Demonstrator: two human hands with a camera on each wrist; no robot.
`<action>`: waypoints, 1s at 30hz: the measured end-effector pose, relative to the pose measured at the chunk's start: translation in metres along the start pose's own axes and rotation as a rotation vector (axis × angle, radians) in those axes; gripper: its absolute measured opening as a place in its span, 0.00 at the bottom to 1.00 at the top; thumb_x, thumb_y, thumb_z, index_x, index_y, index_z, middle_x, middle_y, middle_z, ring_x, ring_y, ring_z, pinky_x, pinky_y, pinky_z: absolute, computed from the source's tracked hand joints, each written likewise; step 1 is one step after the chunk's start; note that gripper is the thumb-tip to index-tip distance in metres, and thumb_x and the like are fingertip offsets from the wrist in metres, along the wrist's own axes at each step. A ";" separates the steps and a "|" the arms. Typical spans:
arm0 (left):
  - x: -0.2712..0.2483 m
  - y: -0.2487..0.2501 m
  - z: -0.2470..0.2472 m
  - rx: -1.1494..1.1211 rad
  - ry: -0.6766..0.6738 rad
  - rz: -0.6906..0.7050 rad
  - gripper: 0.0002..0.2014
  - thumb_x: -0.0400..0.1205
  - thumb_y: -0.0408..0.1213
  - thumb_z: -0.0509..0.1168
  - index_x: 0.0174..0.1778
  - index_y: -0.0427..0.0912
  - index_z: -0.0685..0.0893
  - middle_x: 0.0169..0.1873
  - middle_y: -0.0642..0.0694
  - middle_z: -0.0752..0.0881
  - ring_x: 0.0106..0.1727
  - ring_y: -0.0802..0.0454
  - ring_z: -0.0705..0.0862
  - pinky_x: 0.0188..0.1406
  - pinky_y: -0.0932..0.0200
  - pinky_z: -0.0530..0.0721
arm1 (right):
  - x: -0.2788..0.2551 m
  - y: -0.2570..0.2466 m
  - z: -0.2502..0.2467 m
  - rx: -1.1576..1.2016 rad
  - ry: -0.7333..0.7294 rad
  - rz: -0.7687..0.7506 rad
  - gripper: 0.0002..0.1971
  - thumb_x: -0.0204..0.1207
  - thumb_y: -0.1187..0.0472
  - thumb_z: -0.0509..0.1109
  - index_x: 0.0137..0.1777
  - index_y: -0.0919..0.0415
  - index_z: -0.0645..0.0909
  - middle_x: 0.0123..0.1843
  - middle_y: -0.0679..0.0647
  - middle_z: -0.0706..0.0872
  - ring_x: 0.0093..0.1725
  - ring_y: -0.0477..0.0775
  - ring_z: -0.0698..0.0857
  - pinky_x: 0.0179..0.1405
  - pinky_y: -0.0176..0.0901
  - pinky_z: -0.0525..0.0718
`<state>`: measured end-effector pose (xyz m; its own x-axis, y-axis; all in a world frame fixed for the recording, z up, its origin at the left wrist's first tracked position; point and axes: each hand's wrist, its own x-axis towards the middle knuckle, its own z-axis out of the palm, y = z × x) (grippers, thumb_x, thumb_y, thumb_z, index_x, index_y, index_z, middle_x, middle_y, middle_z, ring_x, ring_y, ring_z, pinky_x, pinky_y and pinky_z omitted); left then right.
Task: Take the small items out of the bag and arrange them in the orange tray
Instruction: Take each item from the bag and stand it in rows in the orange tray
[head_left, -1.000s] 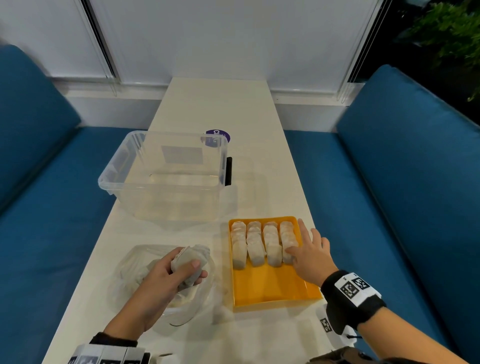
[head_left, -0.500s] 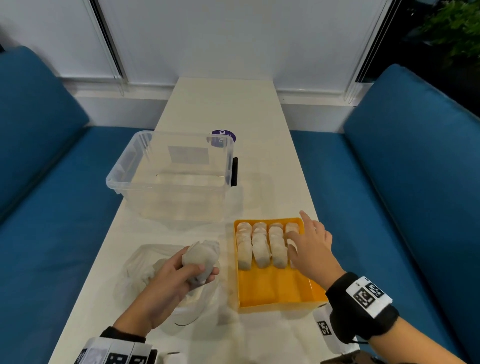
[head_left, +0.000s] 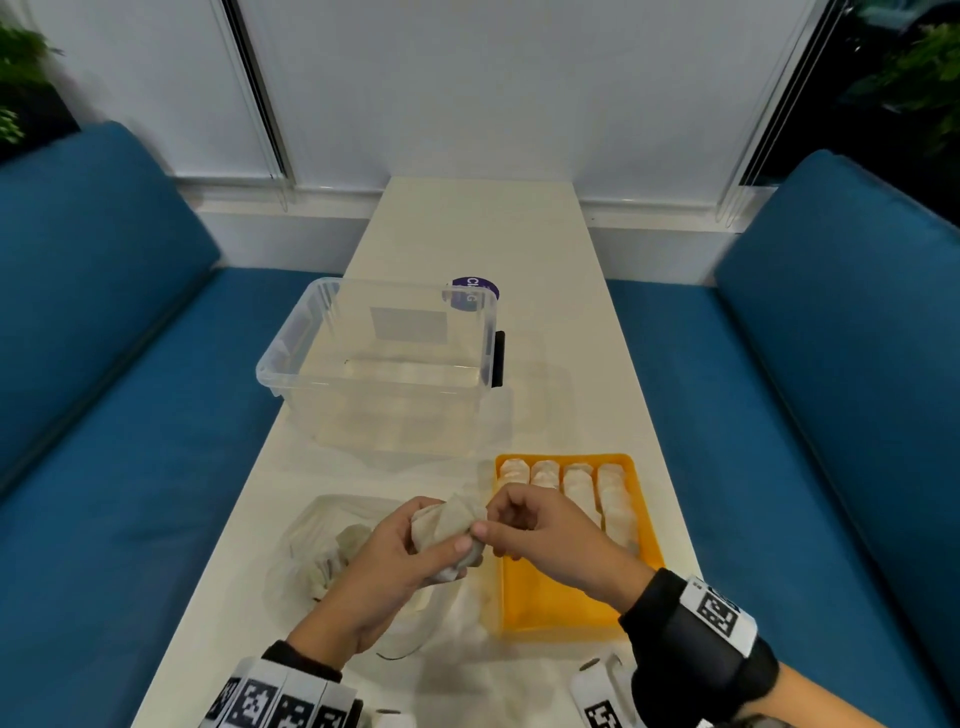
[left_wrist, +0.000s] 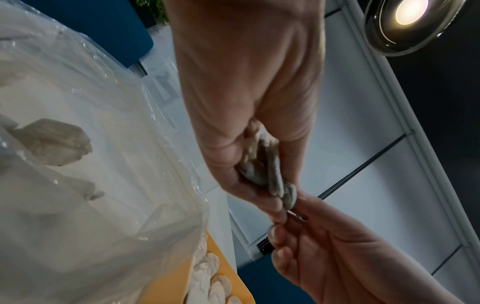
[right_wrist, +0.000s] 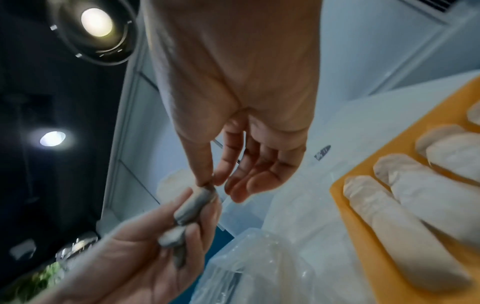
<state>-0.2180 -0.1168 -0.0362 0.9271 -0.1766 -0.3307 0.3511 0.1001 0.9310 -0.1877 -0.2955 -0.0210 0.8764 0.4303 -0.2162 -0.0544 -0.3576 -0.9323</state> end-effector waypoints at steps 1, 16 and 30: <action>0.000 0.000 -0.001 0.017 0.014 0.012 0.30 0.59 0.45 0.79 0.54 0.35 0.81 0.44 0.41 0.87 0.45 0.47 0.89 0.41 0.62 0.86 | -0.001 0.000 0.000 0.047 -0.003 0.010 0.07 0.75 0.57 0.73 0.40 0.56 0.79 0.33 0.47 0.83 0.34 0.42 0.82 0.35 0.33 0.80; -0.004 -0.001 0.003 0.128 0.066 0.062 0.23 0.61 0.42 0.82 0.46 0.39 0.82 0.31 0.52 0.85 0.34 0.60 0.82 0.34 0.66 0.83 | -0.002 -0.006 -0.002 -0.135 0.075 -0.282 0.12 0.73 0.58 0.73 0.41 0.35 0.83 0.56 0.43 0.78 0.59 0.38 0.76 0.52 0.28 0.77; -0.011 -0.004 -0.024 0.082 0.226 0.075 0.25 0.65 0.52 0.76 0.49 0.37 0.83 0.33 0.44 0.89 0.38 0.50 0.88 0.45 0.56 0.87 | 0.020 0.043 -0.035 0.191 0.249 0.229 0.05 0.78 0.64 0.69 0.52 0.63 0.81 0.38 0.55 0.86 0.36 0.47 0.84 0.36 0.34 0.83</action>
<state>-0.2264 -0.0921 -0.0399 0.9591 0.0523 -0.2781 0.2772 0.0233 0.9605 -0.1562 -0.3314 -0.0554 0.9194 0.1340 -0.3697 -0.3296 -0.2504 -0.9103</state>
